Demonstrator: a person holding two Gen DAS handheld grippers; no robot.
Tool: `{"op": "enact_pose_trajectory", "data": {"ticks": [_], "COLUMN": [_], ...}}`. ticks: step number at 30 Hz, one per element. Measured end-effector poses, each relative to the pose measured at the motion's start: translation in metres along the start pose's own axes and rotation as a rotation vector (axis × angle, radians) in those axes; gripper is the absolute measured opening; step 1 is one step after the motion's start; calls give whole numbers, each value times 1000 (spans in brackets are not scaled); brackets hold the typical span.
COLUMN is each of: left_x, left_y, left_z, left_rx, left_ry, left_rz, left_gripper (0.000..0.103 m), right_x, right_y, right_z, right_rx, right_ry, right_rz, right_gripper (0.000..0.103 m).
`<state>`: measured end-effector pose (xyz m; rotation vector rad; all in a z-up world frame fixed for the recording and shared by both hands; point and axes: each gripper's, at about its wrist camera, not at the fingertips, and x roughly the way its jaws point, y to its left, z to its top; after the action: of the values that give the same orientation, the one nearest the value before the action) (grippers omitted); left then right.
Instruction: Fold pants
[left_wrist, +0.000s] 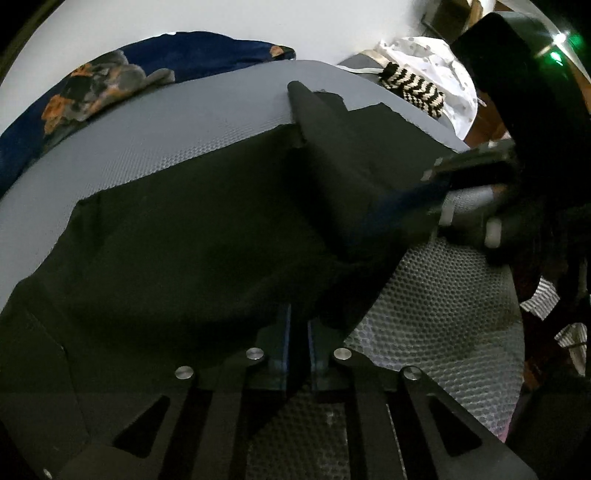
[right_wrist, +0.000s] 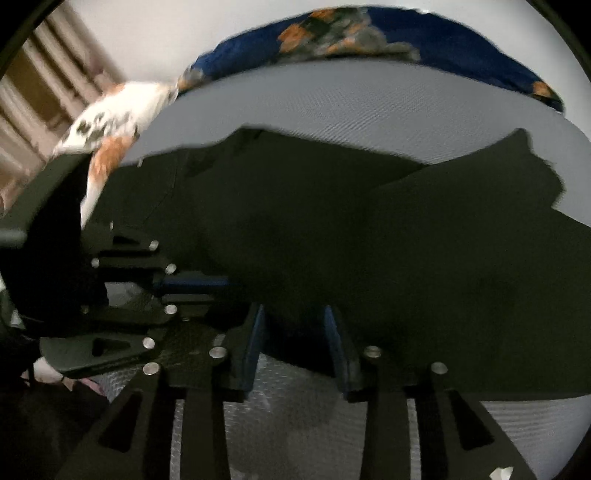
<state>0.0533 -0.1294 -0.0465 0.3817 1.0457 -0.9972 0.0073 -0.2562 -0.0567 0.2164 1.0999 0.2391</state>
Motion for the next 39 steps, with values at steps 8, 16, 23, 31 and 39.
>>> {"op": "enact_pose_trajectory", "data": {"ticks": [8, 16, 23, 31, 39], "left_x": [-4, -1, 3, 4, 3], "left_y": [9, 13, 15, 14, 12], "left_z": [-1, 2, 2, 1, -1], "left_rx": [-70, -106, -141, -155, -155], "left_ry": [-27, -5, 15, 24, 19], "left_rz": [-22, -17, -15, -10, 0], "left_gripper": [8, 8, 8, 8, 8], "right_x": [-30, -21, -5, 4, -38], "right_y": [-146, -256, -290, -305, -268], "right_z": [7, 27, 50, 58, 68], "right_rx": [388, 709, 781, 809, 673], "right_ry": [-176, -285, -317, -325, -390], "right_rz": [-50, 8, 51, 70, -89], "right_gripper": [34, 34, 24, 9, 4]}}
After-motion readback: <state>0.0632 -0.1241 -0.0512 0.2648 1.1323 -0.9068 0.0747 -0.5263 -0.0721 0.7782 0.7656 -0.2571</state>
